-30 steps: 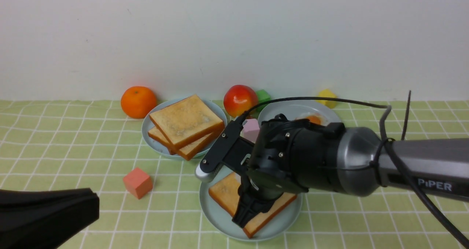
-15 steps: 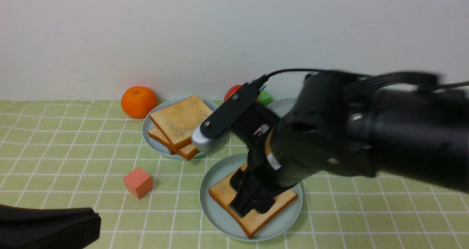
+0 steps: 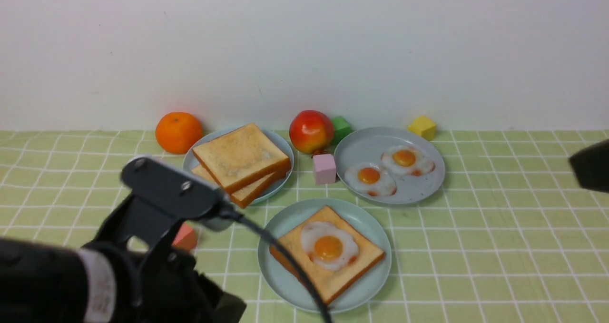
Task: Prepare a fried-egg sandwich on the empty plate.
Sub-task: Use the left arm to grab a slice of bread
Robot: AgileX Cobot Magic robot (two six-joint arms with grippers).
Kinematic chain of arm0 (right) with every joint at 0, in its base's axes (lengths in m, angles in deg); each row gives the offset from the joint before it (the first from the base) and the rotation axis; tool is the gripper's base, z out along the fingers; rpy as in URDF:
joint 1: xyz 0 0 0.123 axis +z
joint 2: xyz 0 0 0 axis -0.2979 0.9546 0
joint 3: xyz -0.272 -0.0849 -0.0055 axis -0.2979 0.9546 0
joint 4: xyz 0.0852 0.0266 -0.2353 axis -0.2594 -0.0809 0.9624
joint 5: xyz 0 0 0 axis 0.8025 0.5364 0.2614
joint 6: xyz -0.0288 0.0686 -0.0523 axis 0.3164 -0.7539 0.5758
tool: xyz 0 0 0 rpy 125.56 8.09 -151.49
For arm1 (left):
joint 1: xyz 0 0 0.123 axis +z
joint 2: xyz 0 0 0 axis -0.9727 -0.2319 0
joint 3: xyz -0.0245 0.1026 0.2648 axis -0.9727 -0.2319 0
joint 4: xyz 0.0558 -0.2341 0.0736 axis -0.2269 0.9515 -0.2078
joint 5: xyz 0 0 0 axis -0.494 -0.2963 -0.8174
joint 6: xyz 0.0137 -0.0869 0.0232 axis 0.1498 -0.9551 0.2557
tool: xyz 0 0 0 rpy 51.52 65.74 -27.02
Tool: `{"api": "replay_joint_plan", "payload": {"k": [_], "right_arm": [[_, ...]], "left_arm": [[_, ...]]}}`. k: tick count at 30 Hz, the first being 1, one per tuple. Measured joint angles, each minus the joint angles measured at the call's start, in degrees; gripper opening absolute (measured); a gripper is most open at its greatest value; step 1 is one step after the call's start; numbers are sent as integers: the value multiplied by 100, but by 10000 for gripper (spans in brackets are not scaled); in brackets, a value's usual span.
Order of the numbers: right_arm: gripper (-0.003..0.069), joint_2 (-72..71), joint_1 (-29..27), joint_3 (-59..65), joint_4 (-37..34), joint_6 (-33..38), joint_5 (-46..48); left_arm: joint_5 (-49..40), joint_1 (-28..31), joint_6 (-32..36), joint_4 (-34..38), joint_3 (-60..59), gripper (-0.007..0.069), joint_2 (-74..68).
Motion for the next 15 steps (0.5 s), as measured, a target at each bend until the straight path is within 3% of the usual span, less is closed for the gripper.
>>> {"api": "replay_joint_plan", "payload": {"k": [10,15], "right_arm": [[0,-1001,0,307,-425,269,110],[3,-1301,0,862,-509,323,-12]], "left_arm": [[-738,1814,2175,1411,2333,-13,-2267],[-865,2078,2456,1161,3268,-13,-3315]]}}
